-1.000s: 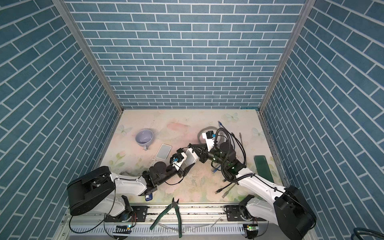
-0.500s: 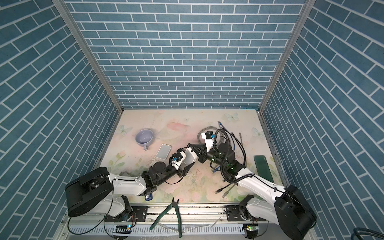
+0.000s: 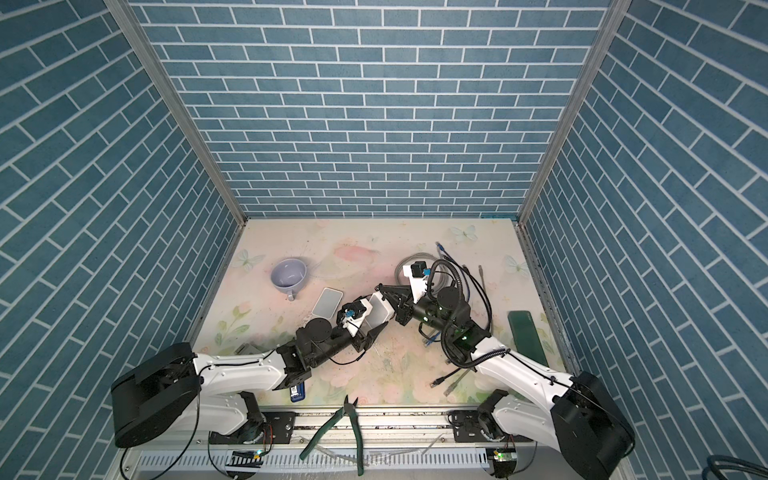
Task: Insert the plug into the switch port
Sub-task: 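Hold the plugged switch with the left gripper while both arms shift slightly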
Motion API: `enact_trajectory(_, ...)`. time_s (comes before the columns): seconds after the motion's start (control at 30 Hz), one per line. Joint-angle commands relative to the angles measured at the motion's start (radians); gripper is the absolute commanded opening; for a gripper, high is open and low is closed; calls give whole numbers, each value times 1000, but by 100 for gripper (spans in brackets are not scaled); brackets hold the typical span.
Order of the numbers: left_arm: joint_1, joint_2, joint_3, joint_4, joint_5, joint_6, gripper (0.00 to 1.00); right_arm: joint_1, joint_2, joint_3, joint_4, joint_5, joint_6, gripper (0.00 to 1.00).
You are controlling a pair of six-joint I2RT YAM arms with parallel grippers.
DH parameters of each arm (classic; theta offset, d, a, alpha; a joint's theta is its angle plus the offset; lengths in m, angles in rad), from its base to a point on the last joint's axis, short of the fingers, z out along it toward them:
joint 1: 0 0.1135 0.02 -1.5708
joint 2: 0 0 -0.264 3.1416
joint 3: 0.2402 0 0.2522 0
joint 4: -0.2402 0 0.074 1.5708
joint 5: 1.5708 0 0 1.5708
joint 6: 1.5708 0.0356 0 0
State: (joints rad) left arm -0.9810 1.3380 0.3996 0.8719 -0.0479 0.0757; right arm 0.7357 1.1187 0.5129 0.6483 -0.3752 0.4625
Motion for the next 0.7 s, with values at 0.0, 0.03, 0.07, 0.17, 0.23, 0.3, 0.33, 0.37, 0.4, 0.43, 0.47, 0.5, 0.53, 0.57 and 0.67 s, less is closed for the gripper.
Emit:
enact_trajectory(0.0,-3,-51,103,245,40,29,43,31,51,-16,-181,-34,-27,0)
enact_trajectory(0.03,-3,-49,109,254,44,32,43,35,57,-15,-183,-34,-25,0)
enact_trajectory(0.07,-4,-48,113,261,47,35,42,36,61,-15,-184,-34,-24,0)
enact_trajectory(0.17,-2,-45,128,284,65,48,43,42,84,-11,-181,-37,-21,0)
enact_trajectory(0.23,-3,-43,136,305,79,57,43,47,100,-9,-176,-39,-19,0)
enact_trajectory(0.3,-3,-42,139,329,85,68,43,53,112,-7,-172,-39,-18,0)
enact_trajectory(0.33,-2,-40,138,348,85,72,43,55,117,-7,-170,-36,-18,0)
enact_trajectory(0.37,-2,-38,137,369,78,75,43,58,121,-8,-167,-34,-18,0)
enact_trajectory(0.4,-1,-36,136,388,72,75,43,61,123,-10,-165,-31,-18,0)
enact_trajectory(0.43,0,-32,134,412,68,75,43,64,126,-11,-162,-28,-16,0)
enact_trajectory(0.47,0,-27,135,429,68,75,43,66,130,-13,-158,-27,-13,0)
enact_trajectory(0.5,0,-26,136,439,67,76,43,69,133,-15,-154,-26,-11,0)
enact_trajectory(0.53,1,-25,139,446,66,76,43,73,138,-14,-152,-24,-9,0)
enact_trajectory(0.57,2,-23,143,448,65,75,43,76,143,-16,-152,-21,-8,0)
enact_trajectory(0.67,3,-23,155,451,64,75,43,83,154,-20,-152,-15,-10,0)
